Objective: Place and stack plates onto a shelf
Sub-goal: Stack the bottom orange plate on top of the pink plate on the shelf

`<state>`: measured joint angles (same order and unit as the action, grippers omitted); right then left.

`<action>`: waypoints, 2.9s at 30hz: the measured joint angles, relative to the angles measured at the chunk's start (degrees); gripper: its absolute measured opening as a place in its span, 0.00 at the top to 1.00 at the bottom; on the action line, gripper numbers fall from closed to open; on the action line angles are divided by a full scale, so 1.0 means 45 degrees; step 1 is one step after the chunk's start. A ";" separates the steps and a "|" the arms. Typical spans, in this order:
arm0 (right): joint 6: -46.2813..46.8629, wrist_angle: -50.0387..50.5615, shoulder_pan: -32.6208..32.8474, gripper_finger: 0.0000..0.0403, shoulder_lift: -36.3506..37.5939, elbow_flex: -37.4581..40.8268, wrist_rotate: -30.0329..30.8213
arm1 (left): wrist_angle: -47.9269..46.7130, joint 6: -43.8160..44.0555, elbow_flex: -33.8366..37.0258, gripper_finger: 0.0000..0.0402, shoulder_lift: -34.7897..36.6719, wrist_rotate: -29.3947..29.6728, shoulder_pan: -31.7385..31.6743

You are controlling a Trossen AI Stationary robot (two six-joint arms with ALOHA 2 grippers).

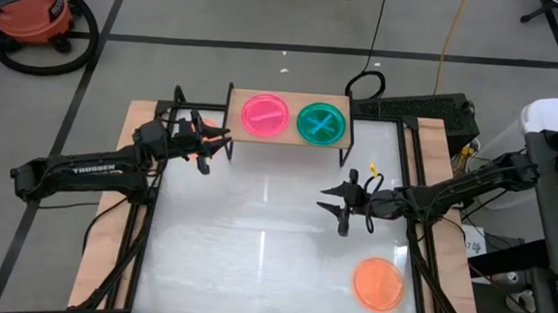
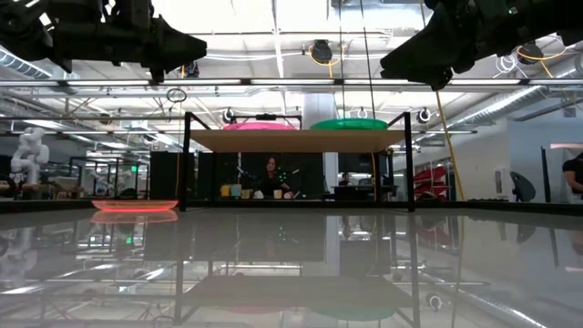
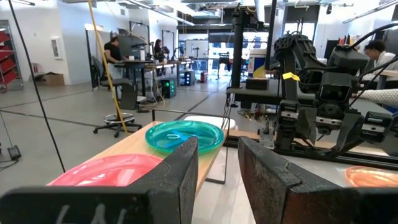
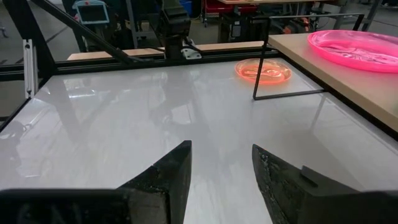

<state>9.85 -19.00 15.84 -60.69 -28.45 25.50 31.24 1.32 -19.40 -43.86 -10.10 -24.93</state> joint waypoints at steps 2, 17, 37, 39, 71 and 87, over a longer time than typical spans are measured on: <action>0.0000 0.0000 0.0000 0.62 0.0000 0.0000 0.0000 | -0.0003 0.0005 0.0000 0.70 0.0000 -0.0002 0.0000; -0.0046 -0.0092 0.0019 0.62 0.0214 0.0000 -0.0748 | -0.0070 0.0112 0.0000 0.70 0.0000 -0.0012 0.0115; -0.0009 -0.0073 0.0044 0.62 0.0433 0.0000 -0.1702 | -0.0051 -0.0112 -0.0010 0.70 0.0000 -0.0002 0.0238; 0.0104 -0.0093 0.0044 0.62 0.0533 0.0000 -0.2253 | -0.0051 -0.0029 -0.0010 0.70 0.0000 0.0003 0.0243; 0.7814 0.7369 0.1732 0.62 0.1835 -0.0015 -0.6753 | -0.0246 0.0092 -0.0010 0.70 -0.0001 0.0013 0.0251; 0.8356 0.7818 0.3334 0.62 -0.0326 -0.0015 -0.8697 | -0.0334 0.0107 -0.0010 0.70 -0.0004 0.0032 0.0272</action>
<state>47.45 16.18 30.84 -62.15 -28.51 -13.64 29.73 1.80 -19.44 -43.88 -9.96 -23.70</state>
